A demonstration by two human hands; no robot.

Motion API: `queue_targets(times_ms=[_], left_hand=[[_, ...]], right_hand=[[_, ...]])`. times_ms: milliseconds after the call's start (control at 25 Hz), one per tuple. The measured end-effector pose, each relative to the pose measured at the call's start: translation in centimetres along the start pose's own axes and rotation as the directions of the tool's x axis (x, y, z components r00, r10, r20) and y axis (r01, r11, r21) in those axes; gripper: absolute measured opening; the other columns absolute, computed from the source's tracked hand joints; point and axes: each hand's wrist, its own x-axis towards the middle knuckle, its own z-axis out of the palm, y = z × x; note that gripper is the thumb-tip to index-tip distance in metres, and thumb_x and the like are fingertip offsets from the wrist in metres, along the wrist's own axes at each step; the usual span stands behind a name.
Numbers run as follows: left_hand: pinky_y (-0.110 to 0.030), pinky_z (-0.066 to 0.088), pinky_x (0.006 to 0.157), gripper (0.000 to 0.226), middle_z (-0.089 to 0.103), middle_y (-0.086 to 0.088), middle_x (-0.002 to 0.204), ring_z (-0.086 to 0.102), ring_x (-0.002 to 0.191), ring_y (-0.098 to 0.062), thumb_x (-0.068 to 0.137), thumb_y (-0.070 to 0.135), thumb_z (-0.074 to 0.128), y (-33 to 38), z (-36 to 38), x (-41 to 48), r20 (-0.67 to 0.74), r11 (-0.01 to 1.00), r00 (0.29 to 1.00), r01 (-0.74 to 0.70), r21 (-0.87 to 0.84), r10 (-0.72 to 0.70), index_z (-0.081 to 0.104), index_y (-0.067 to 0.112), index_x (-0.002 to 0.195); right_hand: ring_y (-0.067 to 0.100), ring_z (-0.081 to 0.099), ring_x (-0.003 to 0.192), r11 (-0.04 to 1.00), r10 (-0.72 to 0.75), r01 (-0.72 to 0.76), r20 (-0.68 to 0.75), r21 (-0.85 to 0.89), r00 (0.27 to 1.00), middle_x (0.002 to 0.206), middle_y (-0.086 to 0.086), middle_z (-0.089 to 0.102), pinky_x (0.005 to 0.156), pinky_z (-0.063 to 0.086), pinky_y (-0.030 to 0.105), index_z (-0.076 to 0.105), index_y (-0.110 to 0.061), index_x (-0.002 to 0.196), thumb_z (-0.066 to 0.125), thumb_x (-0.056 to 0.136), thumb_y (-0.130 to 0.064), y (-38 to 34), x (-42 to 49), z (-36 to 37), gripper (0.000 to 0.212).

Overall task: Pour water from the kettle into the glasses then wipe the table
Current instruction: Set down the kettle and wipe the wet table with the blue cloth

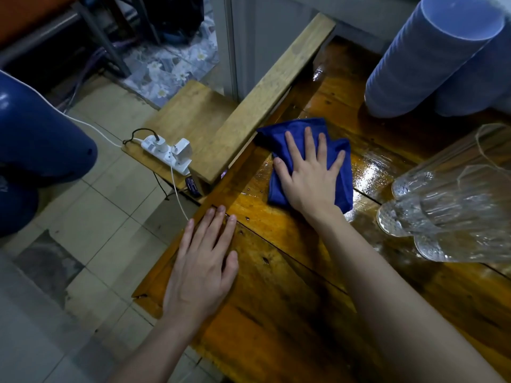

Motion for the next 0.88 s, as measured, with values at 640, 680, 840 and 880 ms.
queue_targets(times_ms=[640, 680, 840, 880], left_hand=[[-0.037, 0.004, 0.121, 0.063, 0.020, -0.002, 0.160, 0.011, 0.148, -0.011, 0.097, 0.044, 0.029, 0.1, 0.0, 0.0, -0.001, 1.000, 1.000, 0.001, 0.018, -0.001, 0.024, 0.014, 0.152], [-0.036, 0.002, 0.121, 0.063, 0.020, -0.001, 0.160, 0.011, 0.148, -0.011, 0.097, 0.044, 0.029, 0.0, 0.1, 0.1, -0.007, 1.000, 1.000, -0.001, 0.013, 0.001, 0.023, 0.014, 0.152], [-0.036, 0.003, 0.121, 0.063, 0.021, -0.002, 0.159, 0.013, 0.148, -0.013, 0.097, 0.043, 0.027, 0.0, 0.2, 0.1, -0.018, 1.000, 1.000, -0.011, 0.019, 0.012, 0.023, 0.013, 0.152], [-0.037, 0.003, 0.121, 0.063, 0.021, -0.003, 0.159, 0.013, 0.148, -0.014, 0.097, 0.043, 0.028, 0.0, 0.2, 0.1, -0.018, 1.000, 1.000, -0.015, 0.022, 0.016, 0.023, 0.012, 0.152]], right_hand=[[0.025, 0.005, 0.152, 0.996, -0.041, 0.045, 0.046, -0.080, 0.998, 0.166, 0.001, 0.010, 0.118, 0.010, 0.064, 0.013, -0.038, 0.156, 0.013, 0.097, -0.065, 1.2, -17.2, -0.1, 0.065], [0.025, 0.005, 0.153, 0.996, 0.011, -0.008, 0.034, -0.084, 0.999, 0.166, 0.001, 0.010, 0.118, 0.010, 0.063, 0.013, -0.038, 0.156, 0.011, 0.096, -0.066, 2.1, -17.8, -0.3, 0.066], [0.025, 0.001, 0.153, 0.994, 0.086, -0.083, 0.030, -0.076, 0.996, 0.166, 0.003, 0.008, 0.119, 0.007, 0.062, 0.010, -0.037, 0.156, 0.011, 0.095, -0.066, 3.1, -17.8, -0.6, 0.068], [0.025, -0.001, 0.153, 0.993, 0.097, -0.095, 0.024, -0.069, 0.995, 0.166, 0.003, 0.007, 0.119, 0.006, 0.062, 0.009, -0.037, 0.156, 0.012, 0.095, -0.066, 2.8, -17.2, -0.6, 0.069]])
